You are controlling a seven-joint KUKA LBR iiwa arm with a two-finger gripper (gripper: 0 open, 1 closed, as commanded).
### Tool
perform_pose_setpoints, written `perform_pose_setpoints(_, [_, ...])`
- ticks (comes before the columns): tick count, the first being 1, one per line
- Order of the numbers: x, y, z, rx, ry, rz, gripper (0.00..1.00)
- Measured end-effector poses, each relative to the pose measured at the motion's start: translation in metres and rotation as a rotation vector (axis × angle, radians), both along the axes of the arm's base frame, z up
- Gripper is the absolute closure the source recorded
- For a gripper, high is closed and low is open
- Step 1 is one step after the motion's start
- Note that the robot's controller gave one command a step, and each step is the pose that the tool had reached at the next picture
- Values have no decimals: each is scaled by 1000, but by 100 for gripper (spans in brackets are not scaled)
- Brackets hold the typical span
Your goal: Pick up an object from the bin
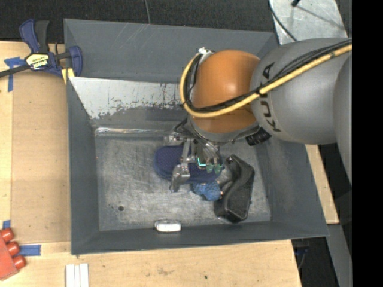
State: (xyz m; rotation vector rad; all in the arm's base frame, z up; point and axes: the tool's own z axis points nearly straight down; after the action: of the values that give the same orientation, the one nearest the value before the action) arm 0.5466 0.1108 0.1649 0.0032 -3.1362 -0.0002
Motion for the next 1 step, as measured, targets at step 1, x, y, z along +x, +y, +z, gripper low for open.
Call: perform_pose_setpoints(1, [5,-46,-80,9,-25,-50,0])
